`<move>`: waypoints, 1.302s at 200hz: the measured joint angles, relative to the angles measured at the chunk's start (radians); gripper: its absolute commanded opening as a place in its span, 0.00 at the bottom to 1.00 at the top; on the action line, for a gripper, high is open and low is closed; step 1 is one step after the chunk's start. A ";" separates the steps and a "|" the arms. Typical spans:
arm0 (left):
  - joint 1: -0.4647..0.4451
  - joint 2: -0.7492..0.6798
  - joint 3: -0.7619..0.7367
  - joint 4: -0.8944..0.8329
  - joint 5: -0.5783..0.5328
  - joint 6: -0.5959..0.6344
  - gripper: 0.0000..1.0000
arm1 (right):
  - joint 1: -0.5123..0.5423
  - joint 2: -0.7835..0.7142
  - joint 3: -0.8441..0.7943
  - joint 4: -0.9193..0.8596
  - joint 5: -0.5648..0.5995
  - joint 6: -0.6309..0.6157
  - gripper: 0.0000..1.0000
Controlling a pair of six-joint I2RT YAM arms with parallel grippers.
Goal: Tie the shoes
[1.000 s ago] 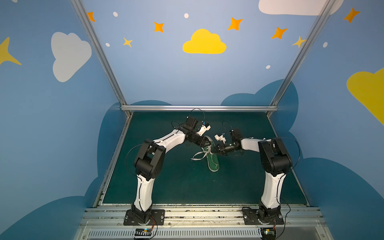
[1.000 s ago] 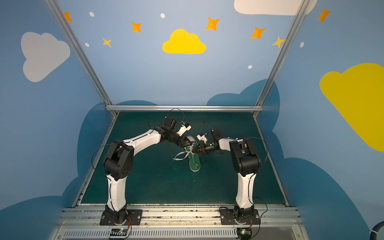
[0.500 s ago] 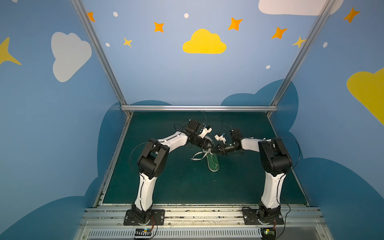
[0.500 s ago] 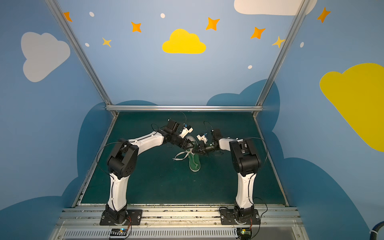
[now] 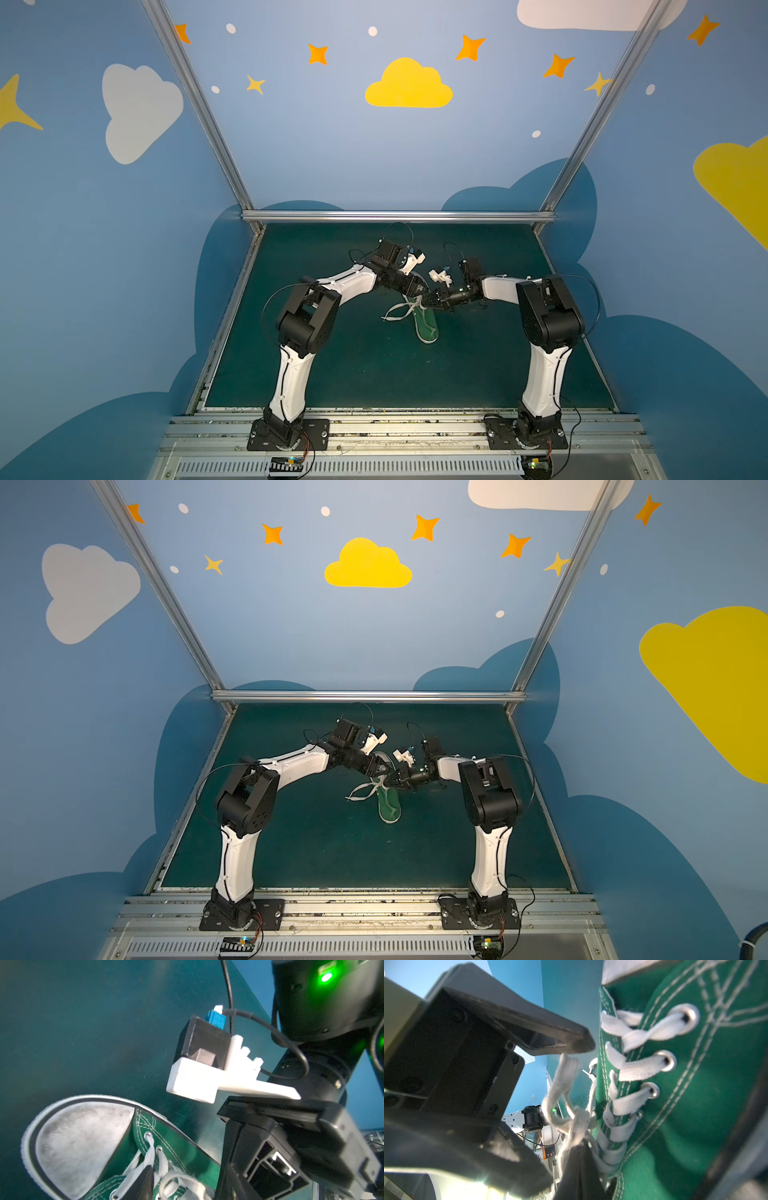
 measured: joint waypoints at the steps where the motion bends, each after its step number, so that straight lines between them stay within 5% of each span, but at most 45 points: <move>1: 0.000 0.000 0.000 0.000 0.000 0.000 0.54 | 0.000 0.000 0.000 0.000 0.000 0.000 0.00; 79: -0.005 0.001 -0.028 0.042 0.016 -0.040 0.04 | 0.000 0.000 0.000 0.000 0.000 0.000 0.00; 260: 0.012 -0.017 -0.044 0.061 0.016 -0.049 0.03 | -0.048 -0.049 -0.022 -0.028 0.005 -0.012 0.00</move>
